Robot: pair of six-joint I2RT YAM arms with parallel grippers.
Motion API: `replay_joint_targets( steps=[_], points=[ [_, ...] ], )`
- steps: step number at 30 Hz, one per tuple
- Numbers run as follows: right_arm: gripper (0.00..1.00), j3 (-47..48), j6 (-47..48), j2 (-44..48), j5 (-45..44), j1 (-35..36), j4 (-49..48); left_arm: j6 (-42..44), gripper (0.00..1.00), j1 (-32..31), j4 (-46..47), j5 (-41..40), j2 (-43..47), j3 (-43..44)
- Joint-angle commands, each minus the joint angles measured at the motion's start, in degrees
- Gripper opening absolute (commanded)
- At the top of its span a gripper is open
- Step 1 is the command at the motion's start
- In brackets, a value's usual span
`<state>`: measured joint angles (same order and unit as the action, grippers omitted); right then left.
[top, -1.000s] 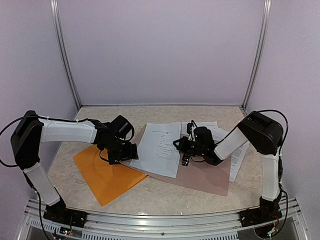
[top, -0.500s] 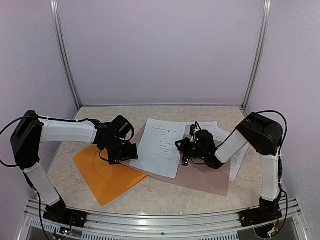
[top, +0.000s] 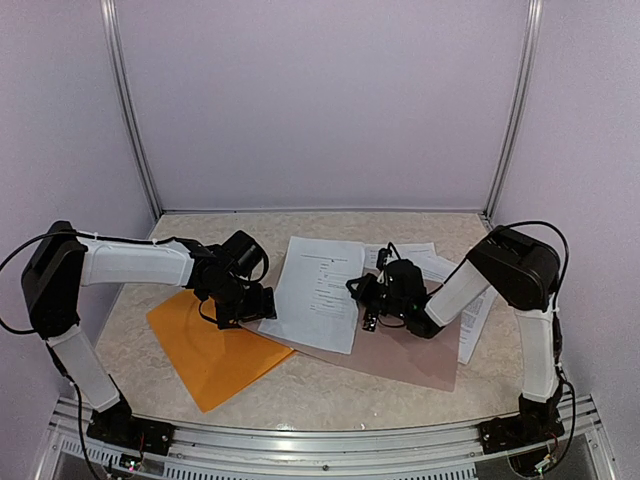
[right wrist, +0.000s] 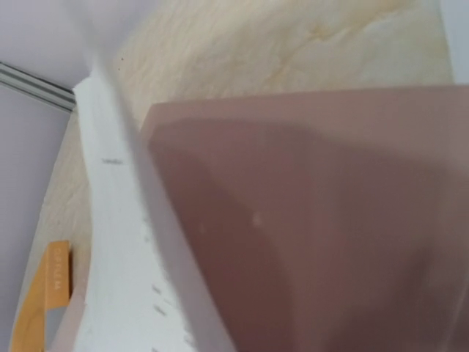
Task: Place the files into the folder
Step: Insert the folder to form pockets on the folder.
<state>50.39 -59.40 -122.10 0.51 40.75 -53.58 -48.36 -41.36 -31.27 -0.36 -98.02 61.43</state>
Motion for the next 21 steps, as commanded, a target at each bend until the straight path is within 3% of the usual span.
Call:
replay_joint_targets(
  steps=[1, 21],
  points=[
    [0.0, 1.9, -2.13, -1.89, -0.63, 1.06, -0.75, 0.46, 0.87, -0.47, 0.99, 0.01, -0.77, -0.08],
    [0.0, -1.8, -0.4, 4.45, -4.86, 1.4, 3.85, 1.33, 0.87, -0.11, 1.05, 0.01, -0.65, 0.09]
  ],
)
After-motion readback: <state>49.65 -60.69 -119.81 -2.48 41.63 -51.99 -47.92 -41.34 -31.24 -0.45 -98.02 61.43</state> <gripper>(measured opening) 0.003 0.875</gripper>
